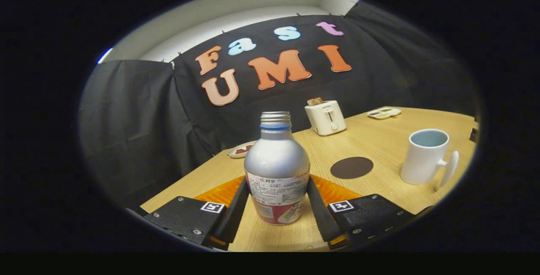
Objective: Take the bottle from table, then pour the juice into the cup, finally place the bottle on the coaster
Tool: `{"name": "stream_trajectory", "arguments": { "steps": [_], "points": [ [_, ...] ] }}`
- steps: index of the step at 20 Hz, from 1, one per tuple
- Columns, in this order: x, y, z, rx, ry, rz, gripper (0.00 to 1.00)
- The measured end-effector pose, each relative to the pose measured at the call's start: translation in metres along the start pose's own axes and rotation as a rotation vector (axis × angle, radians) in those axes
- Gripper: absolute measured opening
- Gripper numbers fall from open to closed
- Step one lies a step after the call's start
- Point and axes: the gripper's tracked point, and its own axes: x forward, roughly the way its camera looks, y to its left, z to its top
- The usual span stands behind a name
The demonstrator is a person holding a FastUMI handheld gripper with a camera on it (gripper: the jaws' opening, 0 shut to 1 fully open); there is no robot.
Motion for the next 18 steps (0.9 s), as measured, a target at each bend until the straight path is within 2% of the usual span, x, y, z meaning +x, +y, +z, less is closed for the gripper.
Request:
{"name": "stream_trajectory", "arguments": {
  "steps": [5,10,18],
  "points": [
    [0.005,0.007,0.004,0.208,-0.008,0.042,0.75],
    [0.006,-0.001,0.019,0.417,-0.047,0.048,0.75],
    [0.018,-0.025,0.038,0.727,-0.103,0.008,0.74]
  ]
}}
